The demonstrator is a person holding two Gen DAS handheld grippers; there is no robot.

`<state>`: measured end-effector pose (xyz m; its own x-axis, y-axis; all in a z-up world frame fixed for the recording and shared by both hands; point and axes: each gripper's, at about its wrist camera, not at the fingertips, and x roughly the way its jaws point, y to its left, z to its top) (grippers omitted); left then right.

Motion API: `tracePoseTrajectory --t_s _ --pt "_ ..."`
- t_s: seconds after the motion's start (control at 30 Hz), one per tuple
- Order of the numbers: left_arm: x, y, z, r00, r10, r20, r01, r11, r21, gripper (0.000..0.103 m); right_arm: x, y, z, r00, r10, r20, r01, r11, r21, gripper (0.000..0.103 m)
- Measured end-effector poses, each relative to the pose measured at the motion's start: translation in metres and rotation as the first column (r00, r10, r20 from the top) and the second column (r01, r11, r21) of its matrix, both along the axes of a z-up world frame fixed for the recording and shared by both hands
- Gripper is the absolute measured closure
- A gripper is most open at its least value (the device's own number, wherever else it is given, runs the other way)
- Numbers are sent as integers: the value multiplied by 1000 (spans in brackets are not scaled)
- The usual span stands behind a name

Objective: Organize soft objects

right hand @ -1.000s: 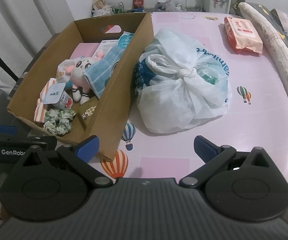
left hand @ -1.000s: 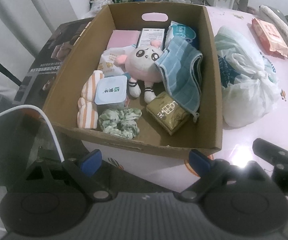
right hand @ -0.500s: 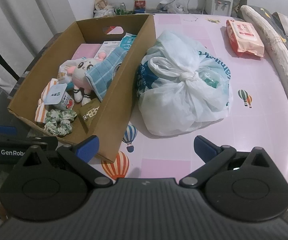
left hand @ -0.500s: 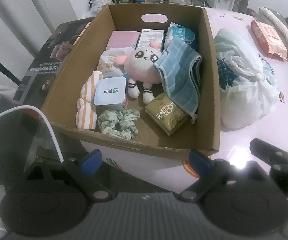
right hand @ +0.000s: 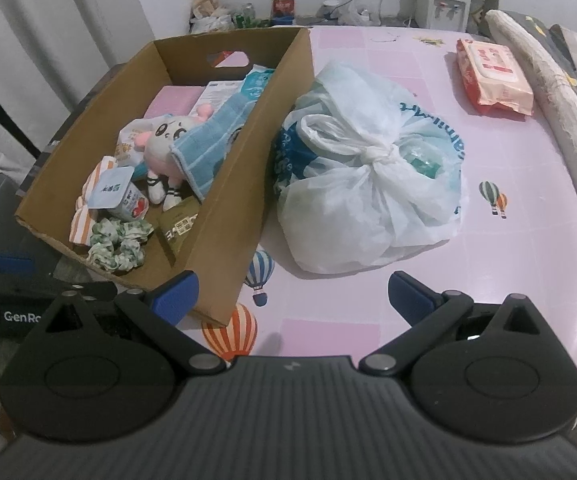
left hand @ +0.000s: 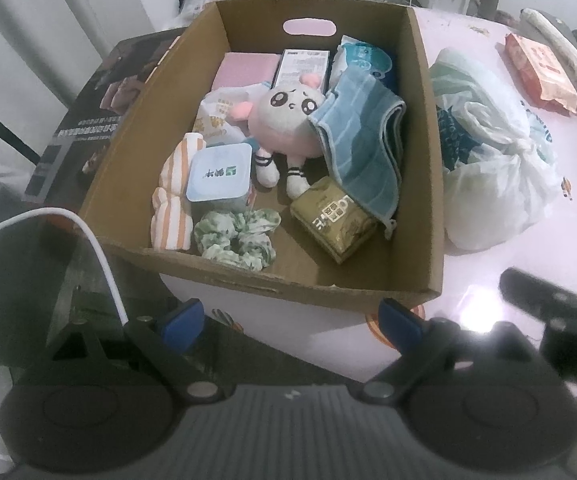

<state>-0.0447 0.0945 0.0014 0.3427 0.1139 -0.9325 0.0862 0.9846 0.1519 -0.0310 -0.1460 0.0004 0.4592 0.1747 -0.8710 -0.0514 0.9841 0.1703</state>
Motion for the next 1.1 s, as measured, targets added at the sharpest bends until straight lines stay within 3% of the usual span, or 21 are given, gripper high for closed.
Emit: tracePoseTrajectory --t_s 0.2,0.63,1.1 --pt "-1 6 -6 1000 17 -23 -17 1000 1 8 8 10 -3 995 97 -36 -98 995 -10 1" --pt "11 2 8 999 -16 -46 17 1000 16 8 17 15 4 995 86 -58 -87 996 -21 1" --pt "18 1 16 1000 -18 -18 18 1000 23 8 24 14 15 995 91 -42 -92 995 -26 1"
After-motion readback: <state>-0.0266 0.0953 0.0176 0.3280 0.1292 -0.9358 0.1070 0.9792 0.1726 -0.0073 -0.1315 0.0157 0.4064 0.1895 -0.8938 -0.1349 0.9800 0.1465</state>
